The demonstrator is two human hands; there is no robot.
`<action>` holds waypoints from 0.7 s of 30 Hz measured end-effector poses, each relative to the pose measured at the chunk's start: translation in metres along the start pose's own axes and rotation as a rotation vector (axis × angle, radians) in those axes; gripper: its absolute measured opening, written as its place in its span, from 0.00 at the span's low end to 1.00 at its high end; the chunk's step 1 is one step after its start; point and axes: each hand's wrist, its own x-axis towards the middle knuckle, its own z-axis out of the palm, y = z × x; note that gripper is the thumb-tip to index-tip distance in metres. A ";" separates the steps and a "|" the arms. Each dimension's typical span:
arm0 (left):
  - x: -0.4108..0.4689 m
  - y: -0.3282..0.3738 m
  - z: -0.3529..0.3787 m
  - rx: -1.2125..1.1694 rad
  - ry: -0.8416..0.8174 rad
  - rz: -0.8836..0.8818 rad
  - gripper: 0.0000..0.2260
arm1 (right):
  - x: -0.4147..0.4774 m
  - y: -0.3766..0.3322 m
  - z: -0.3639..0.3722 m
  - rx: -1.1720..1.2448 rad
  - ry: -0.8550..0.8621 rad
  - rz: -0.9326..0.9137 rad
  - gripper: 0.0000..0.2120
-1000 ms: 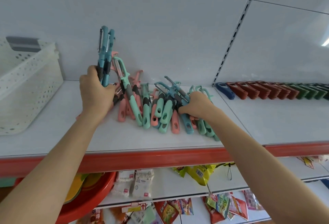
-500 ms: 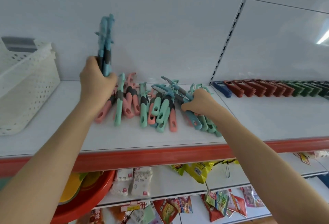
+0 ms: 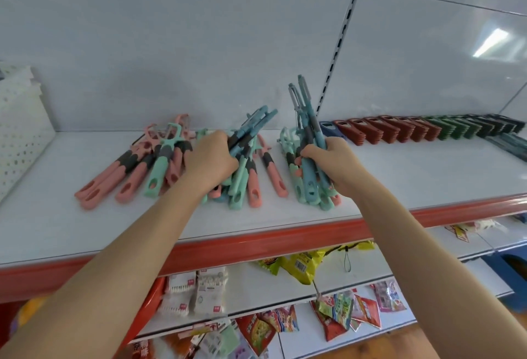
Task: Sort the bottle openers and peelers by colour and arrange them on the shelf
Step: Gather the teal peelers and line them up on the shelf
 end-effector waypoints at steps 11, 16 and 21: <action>0.005 0.003 -0.008 0.247 -0.244 -0.035 0.11 | 0.000 0.005 -0.003 0.039 -0.006 -0.011 0.03; 0.010 0.009 -0.013 0.230 -0.306 -0.093 0.10 | -0.001 0.007 -0.005 0.025 -0.020 -0.009 0.04; 0.011 0.001 -0.028 0.168 -0.190 -0.142 0.11 | -0.004 0.010 -0.009 0.050 -0.016 0.004 0.05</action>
